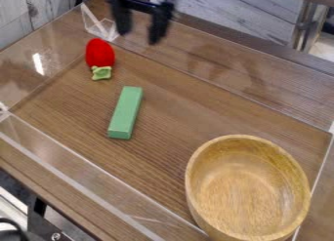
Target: Move the red fruit to the right
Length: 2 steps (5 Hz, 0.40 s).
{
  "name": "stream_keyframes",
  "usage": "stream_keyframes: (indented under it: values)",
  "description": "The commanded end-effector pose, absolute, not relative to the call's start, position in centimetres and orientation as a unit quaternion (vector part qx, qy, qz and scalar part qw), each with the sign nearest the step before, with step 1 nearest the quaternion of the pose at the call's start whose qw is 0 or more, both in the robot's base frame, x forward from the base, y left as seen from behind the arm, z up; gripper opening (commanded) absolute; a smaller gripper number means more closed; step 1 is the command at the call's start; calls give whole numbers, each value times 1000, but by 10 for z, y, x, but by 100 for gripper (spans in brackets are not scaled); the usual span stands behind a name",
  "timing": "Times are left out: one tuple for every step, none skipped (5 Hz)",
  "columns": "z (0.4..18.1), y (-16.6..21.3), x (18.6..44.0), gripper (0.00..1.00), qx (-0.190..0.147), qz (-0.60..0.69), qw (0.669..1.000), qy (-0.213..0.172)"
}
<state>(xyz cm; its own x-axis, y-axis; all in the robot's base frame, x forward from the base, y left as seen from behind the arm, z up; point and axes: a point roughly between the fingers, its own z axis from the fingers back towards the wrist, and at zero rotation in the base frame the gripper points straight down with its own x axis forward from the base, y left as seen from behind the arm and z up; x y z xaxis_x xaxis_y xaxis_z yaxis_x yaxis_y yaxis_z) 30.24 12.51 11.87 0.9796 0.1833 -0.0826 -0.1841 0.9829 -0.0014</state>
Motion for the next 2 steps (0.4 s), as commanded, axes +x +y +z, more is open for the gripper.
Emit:
stream_keyframes:
  values:
    - [136, 173, 318, 100, 5, 149, 989, 14]
    - [131, 202, 323, 100, 11, 188, 982, 23]
